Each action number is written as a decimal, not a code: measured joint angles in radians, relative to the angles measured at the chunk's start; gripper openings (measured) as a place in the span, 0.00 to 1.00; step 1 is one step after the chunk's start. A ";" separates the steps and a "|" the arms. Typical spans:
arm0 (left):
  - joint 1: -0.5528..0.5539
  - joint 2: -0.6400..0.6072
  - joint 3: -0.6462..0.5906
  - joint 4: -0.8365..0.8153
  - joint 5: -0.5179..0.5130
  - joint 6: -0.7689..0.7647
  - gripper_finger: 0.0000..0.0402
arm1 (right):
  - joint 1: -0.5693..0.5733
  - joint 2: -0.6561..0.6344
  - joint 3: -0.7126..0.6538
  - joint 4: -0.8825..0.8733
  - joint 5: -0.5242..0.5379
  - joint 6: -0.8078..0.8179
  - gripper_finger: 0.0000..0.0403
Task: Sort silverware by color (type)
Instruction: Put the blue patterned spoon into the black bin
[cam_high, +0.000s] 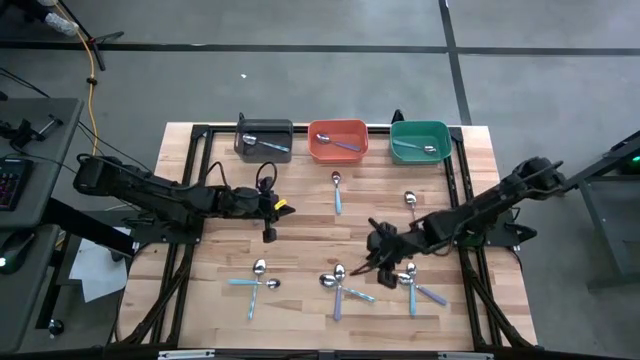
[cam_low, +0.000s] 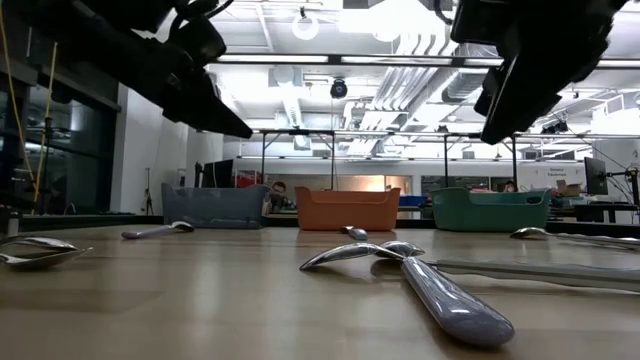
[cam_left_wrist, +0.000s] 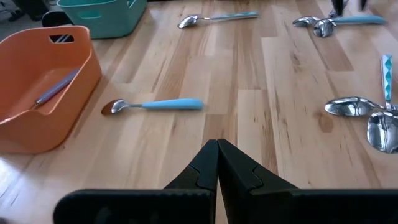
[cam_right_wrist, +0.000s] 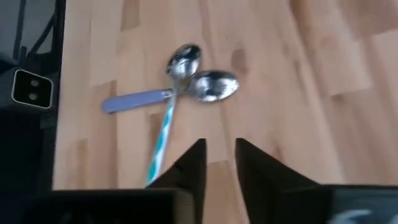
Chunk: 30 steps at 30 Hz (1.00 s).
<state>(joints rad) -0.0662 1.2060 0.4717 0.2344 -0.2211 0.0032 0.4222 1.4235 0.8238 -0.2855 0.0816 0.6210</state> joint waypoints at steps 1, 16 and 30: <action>0.000 0.000 0.000 0.001 0.000 0.000 0.00 | 0.012 0.022 0.022 -0.010 0.001 0.021 0.24; 0.000 0.000 0.000 0.004 -0.003 0.007 0.00 | 0.079 0.450 0.475 -0.387 -0.003 0.196 0.42; 0.000 0.000 0.000 0.009 -0.003 -0.024 0.00 | 0.089 0.542 0.505 -0.386 -0.033 0.278 0.35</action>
<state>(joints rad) -0.0666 1.2061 0.4713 0.2436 -0.2237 -0.0207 0.5111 1.9659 1.3288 -0.6715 0.0486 0.8989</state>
